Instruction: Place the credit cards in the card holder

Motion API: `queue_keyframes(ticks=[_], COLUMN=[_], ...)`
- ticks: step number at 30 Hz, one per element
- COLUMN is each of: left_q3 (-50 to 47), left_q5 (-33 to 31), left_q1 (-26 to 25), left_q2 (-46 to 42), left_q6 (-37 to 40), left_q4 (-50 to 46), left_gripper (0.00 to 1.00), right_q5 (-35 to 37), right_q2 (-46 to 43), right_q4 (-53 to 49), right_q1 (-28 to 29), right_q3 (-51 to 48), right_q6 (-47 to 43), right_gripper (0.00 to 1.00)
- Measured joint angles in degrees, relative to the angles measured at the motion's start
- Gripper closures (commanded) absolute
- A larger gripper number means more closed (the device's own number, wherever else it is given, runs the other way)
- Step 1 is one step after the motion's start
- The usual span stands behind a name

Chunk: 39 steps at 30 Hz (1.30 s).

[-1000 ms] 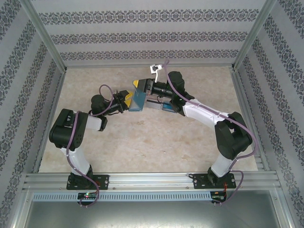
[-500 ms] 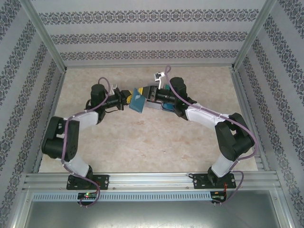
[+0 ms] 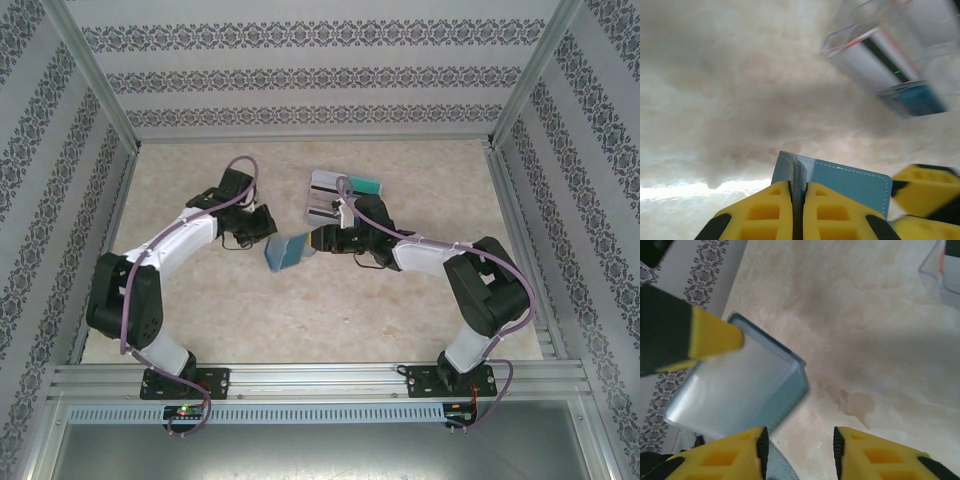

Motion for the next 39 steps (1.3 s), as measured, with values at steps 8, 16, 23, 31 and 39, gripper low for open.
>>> queue_keyframes(ticks=[8,16,23,31,39], left_q3=[0.13,1.07,-1.25,-4.92,-6.99], left_q5=[-11.04,-16.41,-17.11,-14.99,-10.82], left_q1=[-5.4,-7.21,-7.45,-7.54,-7.5], left_q2=[5.33,5.33,4.63,3.06,2.95], left_q6=[2.21,2.27,0.04,-2.82,-4.52], left_q4=[-2.91,-3.41,1.03,6.51,7.96], left_gripper=[0.98,0.97,0.97,0.72,0.58], right_q5=[-1.33,-1.88,-2.71,-4.24,-3.89], right_q2=[-5.46,-7.23,5.66,15.32,17.22], right_q4=[-6.97,-12.15,-9.11,-8.28,-8.02], right_q1=[-4.17,1.05,8.37,6.95,5.75], right_q3=[-1.6,3.04,6.97,8.57,10.4], right_q6=[-1.33,0.0,3.37,3.37,3.58], right_gripper=[0.55,0.65,0.71,0.73,0.74])
